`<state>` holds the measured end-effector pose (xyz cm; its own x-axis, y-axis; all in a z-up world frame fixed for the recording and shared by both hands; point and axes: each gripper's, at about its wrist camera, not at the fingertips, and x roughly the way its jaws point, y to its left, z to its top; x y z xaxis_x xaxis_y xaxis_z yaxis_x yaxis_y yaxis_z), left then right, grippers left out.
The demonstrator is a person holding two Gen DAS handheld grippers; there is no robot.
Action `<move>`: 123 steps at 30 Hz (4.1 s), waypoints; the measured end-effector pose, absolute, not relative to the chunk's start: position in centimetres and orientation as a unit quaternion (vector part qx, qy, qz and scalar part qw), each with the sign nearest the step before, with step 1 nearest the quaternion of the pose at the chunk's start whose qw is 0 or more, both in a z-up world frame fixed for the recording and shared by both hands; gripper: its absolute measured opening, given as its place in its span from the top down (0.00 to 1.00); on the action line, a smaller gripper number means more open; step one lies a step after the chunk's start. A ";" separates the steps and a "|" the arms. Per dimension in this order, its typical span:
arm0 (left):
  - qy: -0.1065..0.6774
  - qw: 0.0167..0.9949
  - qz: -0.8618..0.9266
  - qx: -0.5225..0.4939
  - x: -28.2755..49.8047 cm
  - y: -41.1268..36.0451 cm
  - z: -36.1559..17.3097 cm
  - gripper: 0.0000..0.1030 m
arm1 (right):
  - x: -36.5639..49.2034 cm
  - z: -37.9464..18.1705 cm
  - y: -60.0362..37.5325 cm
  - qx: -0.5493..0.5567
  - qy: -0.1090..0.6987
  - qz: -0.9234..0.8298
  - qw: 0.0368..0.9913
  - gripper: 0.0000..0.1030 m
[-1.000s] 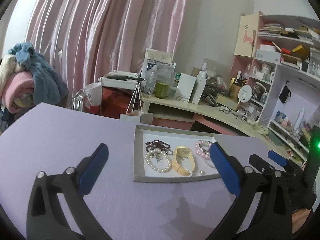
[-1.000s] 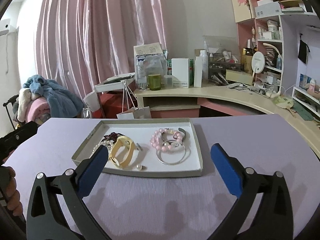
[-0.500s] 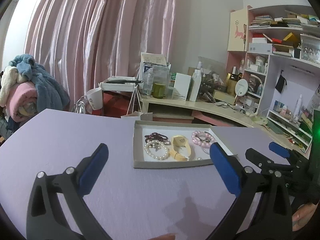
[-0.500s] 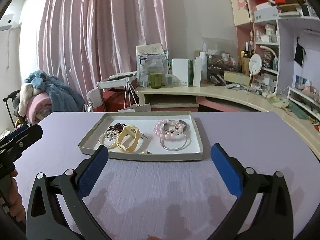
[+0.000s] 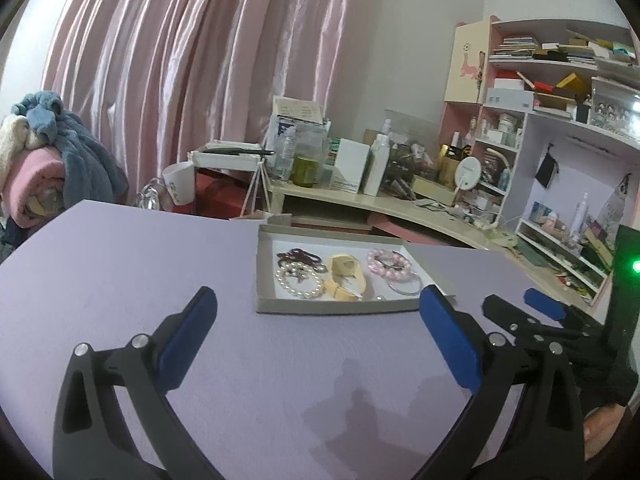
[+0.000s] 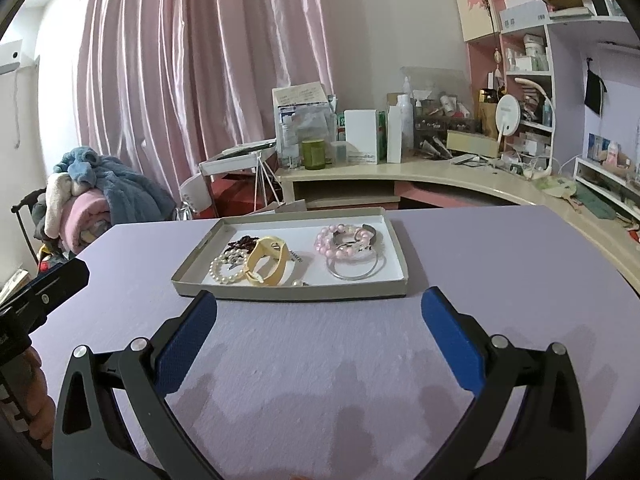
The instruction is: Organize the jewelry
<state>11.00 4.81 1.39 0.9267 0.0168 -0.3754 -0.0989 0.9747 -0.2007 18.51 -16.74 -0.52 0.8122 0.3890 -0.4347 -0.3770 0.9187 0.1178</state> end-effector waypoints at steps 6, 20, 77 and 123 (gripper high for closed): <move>0.191 0.975 0.017 -0.110 10.9 4.5 1.2 0.02 | 18.5 -0.9 -16.7 0.026 0.241 0.213 0.946 0.01; 0.193 0.975 0.006 -0.112 11.1 4.4 1.2 0.02 | 18.3 -0.6 -16.5 0.031 0.242 0.222 0.944 0.01; 0.206 0.971 0.004 -0.119 12.6 4.4 0.3 0.02 | 19.0 -0.6 -16.9 0.036 0.247 0.220 0.943 0.01; 0.215 0.969 -0.002 -0.120 13.7 3.6 -0.5 0.02 | 19.3 -0.8 -17.1 0.038 0.247 0.219 0.943 0.01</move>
